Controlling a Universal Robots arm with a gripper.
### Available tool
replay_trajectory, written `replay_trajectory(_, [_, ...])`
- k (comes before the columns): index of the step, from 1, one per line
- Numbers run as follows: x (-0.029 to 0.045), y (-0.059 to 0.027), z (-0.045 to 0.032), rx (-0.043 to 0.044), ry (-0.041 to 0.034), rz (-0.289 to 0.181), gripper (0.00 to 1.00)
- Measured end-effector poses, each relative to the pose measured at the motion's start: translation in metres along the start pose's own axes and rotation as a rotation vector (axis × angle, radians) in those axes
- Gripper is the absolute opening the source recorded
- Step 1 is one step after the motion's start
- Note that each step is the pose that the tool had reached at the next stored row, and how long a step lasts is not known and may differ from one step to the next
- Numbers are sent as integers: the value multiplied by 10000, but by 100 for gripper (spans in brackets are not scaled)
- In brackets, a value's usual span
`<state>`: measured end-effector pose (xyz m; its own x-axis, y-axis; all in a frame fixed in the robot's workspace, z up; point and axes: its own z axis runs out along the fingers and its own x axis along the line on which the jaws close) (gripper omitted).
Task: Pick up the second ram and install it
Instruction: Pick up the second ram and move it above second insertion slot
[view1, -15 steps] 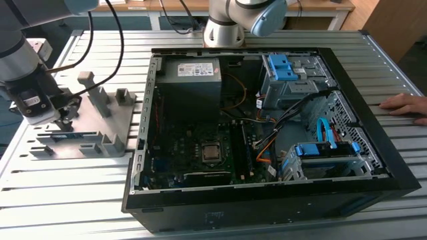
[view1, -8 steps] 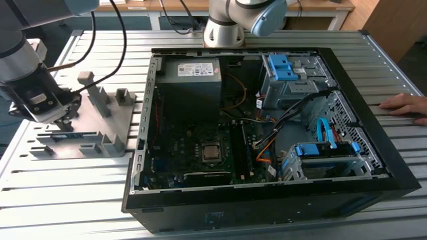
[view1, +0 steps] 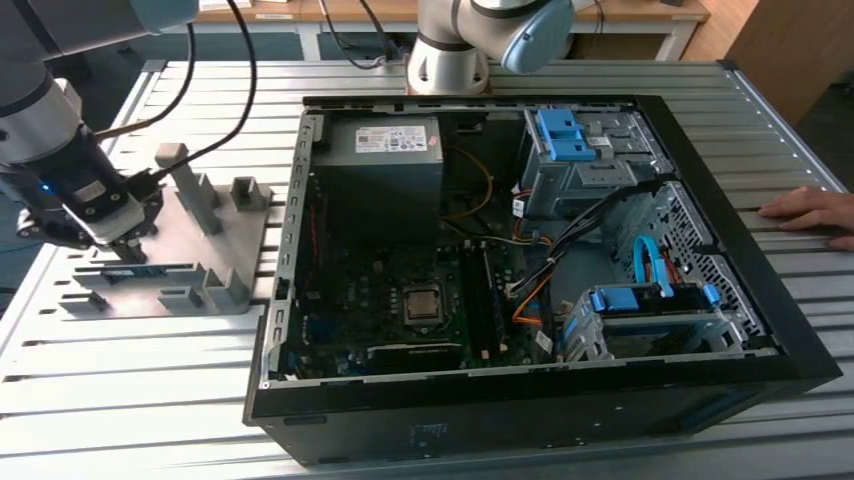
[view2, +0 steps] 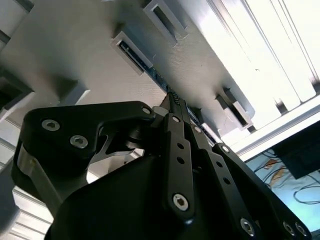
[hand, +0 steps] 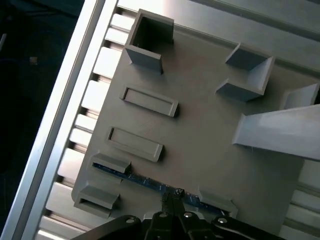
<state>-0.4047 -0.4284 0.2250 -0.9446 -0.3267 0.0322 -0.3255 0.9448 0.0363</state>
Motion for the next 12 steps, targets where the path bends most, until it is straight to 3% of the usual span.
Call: replay_trajectory(12, [0, 0, 3, 71, 80, -2183, 10])
